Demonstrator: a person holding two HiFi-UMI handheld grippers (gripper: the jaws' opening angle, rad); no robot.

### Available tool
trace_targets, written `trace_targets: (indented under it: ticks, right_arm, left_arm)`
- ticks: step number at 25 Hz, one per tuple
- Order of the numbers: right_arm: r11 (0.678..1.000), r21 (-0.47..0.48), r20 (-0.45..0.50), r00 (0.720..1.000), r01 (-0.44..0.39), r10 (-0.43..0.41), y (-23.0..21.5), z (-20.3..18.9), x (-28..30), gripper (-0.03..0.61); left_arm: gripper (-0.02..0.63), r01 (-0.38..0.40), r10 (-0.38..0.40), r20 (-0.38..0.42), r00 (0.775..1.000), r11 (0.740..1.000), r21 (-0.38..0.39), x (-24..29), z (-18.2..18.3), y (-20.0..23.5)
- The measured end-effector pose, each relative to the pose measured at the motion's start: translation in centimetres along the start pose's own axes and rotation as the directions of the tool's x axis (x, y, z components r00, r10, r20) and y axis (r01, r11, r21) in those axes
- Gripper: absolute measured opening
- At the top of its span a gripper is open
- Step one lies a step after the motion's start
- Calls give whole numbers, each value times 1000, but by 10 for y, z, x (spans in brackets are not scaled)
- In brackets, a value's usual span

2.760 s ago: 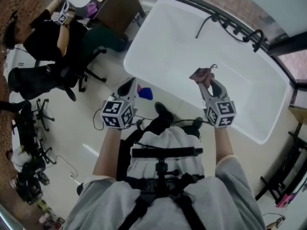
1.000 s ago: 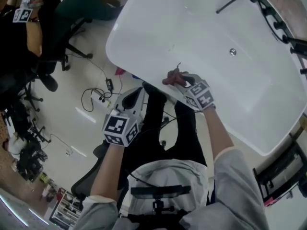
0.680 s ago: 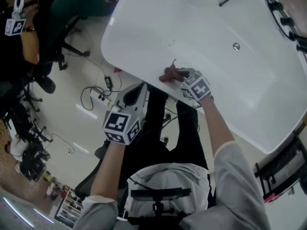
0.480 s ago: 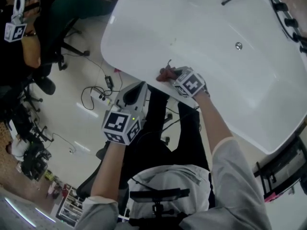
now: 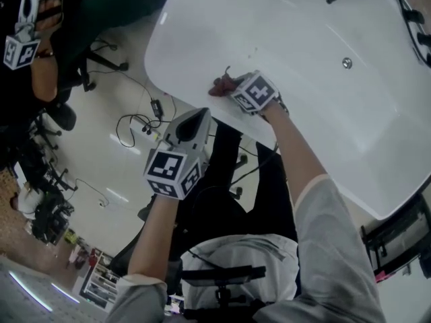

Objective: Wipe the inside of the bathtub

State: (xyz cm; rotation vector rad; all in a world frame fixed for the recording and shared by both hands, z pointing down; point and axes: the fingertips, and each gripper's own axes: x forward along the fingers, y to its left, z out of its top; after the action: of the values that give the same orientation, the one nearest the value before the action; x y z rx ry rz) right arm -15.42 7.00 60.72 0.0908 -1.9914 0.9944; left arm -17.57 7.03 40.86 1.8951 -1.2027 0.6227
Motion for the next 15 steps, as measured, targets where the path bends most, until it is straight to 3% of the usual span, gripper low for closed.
trace_targets:
  ticks: [5, 12, 15]
  right_arm:
    - [999, 27, -26, 999, -23, 24, -7, -19, -3, 143]
    - [988, 142, -151, 988, 62, -41, -49, -117, -22, 142]
    - [976, 209, -134, 990, 59, -31, -56, -127, -23, 141]
  left_arm:
    - [8, 12, -12, -15, 1000, 1000, -25, 12, -8, -4]
    - [8, 78, -79, -41, 996, 997, -29, 31, -19, -34]
    - [8, 92, -94, -47, 994, 995, -33, 37, -20, -39]
